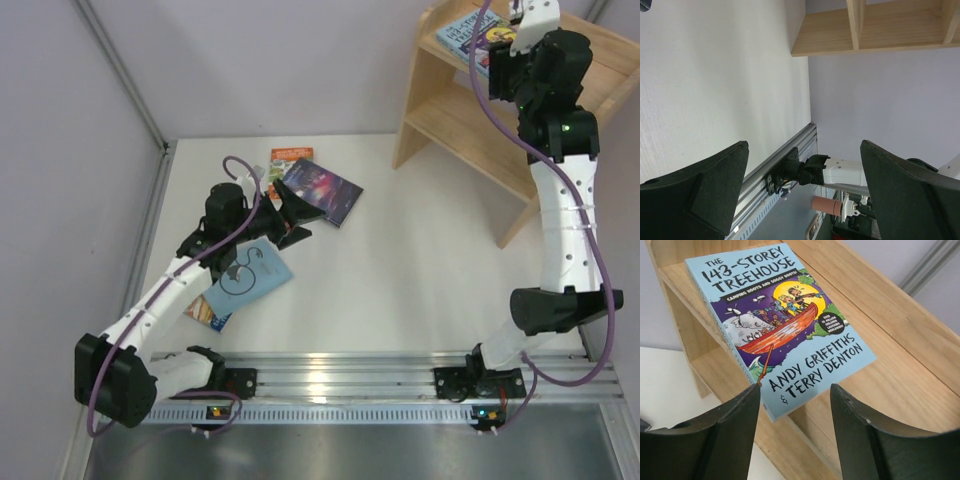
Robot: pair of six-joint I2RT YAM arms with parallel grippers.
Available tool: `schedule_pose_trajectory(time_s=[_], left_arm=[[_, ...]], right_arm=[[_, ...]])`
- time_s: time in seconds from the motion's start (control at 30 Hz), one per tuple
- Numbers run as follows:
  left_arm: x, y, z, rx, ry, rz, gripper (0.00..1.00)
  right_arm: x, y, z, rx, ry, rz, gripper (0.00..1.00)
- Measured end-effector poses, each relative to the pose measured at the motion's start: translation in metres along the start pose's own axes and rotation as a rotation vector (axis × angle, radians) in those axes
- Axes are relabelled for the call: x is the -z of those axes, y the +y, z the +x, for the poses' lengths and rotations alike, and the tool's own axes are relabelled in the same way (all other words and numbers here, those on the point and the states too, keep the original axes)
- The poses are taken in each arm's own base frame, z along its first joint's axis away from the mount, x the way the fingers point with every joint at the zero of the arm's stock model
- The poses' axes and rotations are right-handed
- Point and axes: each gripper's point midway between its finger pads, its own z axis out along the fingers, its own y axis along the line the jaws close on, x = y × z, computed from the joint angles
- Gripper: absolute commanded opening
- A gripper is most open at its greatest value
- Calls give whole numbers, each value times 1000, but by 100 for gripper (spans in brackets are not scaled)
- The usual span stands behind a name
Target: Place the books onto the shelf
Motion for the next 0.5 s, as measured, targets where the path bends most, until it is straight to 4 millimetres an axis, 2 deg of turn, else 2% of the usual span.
schedule_pose_trajectory(time_s=[0.1, 0.2, 0.3, 0.5], left_arm=[[2, -2, 0, -5, -7, 5, 98], [3, -3, -1, -7, -11, 6, 98], [4, -1, 1, -6, -11, 4, 98], [6, 4, 5, -1, -8, -2, 98]], right_arm=[[2, -4, 5, -86, 17, -1, 64], [5, -11, 2, -172, 13, 11, 64], [8, -10, 2, -235, 21, 11, 62], [12, -1, 16, -323, 83, 1, 61]])
